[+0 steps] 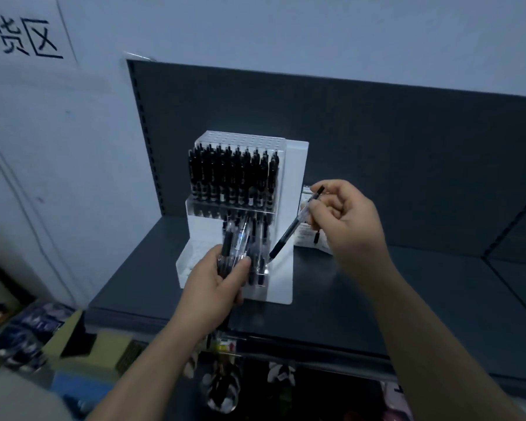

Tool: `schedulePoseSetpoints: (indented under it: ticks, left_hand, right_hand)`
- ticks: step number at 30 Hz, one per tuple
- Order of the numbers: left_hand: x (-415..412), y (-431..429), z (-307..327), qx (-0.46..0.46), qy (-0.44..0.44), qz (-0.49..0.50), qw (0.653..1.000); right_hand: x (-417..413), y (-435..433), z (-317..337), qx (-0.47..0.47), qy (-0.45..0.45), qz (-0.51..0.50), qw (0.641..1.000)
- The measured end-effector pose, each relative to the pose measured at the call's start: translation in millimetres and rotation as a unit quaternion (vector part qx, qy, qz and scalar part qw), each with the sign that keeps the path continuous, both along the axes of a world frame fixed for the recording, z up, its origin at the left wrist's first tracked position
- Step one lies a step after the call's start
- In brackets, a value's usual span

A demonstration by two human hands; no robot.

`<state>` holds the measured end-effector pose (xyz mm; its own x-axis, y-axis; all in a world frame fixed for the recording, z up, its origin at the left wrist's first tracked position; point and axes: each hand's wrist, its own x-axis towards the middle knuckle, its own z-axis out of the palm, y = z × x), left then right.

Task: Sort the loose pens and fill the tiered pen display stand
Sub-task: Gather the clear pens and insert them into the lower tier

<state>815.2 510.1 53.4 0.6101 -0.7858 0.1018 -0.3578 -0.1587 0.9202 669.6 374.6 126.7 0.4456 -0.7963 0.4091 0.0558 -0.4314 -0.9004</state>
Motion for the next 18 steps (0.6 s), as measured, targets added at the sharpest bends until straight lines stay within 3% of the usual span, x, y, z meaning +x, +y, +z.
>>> schedulePoseSetpoints:
  ticks: [6, 11, 18]
  left_hand:
    - [85, 17, 7, 0.004, 0.038, 0.024, 0.999]
    - [134, 11, -2, 0.016, 0.065, -0.002, 0.998]
    - [149, 5, -7, 0.003, 0.094, -0.056, 0.994]
  right_hand:
    - [75, 38, 1, -0.086, 0.095, -0.020, 0.992]
    - [111, 50, -15, -0.132, 0.255, -0.088, 0.954]
    - [126, 53, -19, -0.139, 0.305, -0.159, 0.929]
